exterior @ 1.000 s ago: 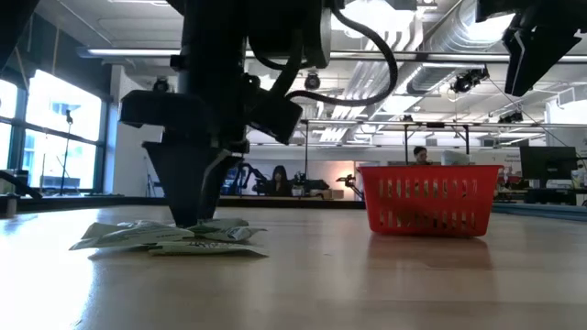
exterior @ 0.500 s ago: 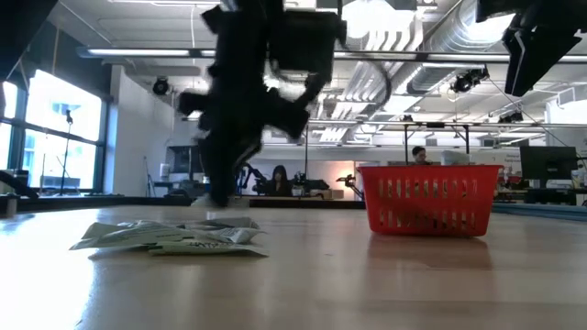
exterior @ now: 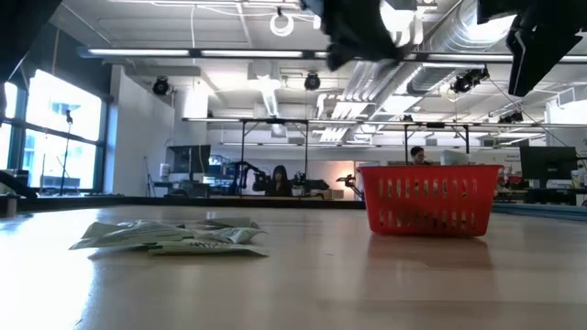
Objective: Pick and place items into bin
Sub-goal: Put the light green stevia packet into the red bin
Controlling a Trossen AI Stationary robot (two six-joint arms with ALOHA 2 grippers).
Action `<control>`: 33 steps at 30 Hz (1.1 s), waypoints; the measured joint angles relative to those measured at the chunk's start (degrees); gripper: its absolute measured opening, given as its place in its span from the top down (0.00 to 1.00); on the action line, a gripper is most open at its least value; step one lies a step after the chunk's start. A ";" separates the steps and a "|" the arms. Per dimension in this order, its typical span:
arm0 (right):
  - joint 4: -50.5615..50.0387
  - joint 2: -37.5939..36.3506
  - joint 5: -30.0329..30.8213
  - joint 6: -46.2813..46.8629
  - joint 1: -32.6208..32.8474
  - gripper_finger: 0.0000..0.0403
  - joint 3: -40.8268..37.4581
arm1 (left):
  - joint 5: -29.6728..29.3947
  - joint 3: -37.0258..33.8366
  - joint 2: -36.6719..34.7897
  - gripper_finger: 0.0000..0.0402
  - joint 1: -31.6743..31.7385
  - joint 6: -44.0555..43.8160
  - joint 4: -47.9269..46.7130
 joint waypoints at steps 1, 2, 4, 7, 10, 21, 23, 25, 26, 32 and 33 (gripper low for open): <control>-0.05 0.00 -0.28 0.17 0.01 0.18 0.00 | 0.16 0.01 0.78 0.84 -0.03 -0.05 3.34; -0.05 0.00 -0.50 0.20 0.02 0.18 0.00 | 0.12 0.02 1.46 0.81 0.03 -0.39 5.00; -0.15 0.00 -1.08 0.37 0.02 0.18 0.00 | 0.05 0.02 3.23 0.74 0.15 -1.25 6.94; -0.38 0.00 -1.51 0.67 0.02 0.18 0.00 | -0.33 0.02 5.85 0.64 0.15 -3.87 5.46; -0.91 0.00 -1.90 1.24 0.02 0.18 0.01 | -3.09 0.00 6.83 0.53 0.04 -4.81 -0.53; -1.08 0.00 -0.83 0.91 0.04 0.18 0.01 | -6.47 -0.42 3.07 0.33 -4.61 -4.52 -30.79; -1.00 0.00 -0.50 0.32 0.04 0.18 0.00 | -6.90 -2.80 3.09 0.32 -6.13 -4.52 -30.84; -0.98 0.00 -0.27 0.21 0.02 0.18 0.00 | -7.25 -6.41 3.09 0.31 -7.68 -4.54 -28.43; -0.98 0.00 -0.25 0.19 0.04 0.18 0.00 | -8.52 -8.36 3.15 0.31 -8.47 -4.72 -27.78; -0.89 0.00 -0.22 -0.24 0.04 0.18 0.00 | -16.19 -16.88 3.18 0.31 -10.96 -6.88 -22.23; -0.89 0.00 -0.18 -0.30 0.04 0.18 0.00 | -16.00 -17.66 3.18 0.31 -10.83 -7.03 -21.16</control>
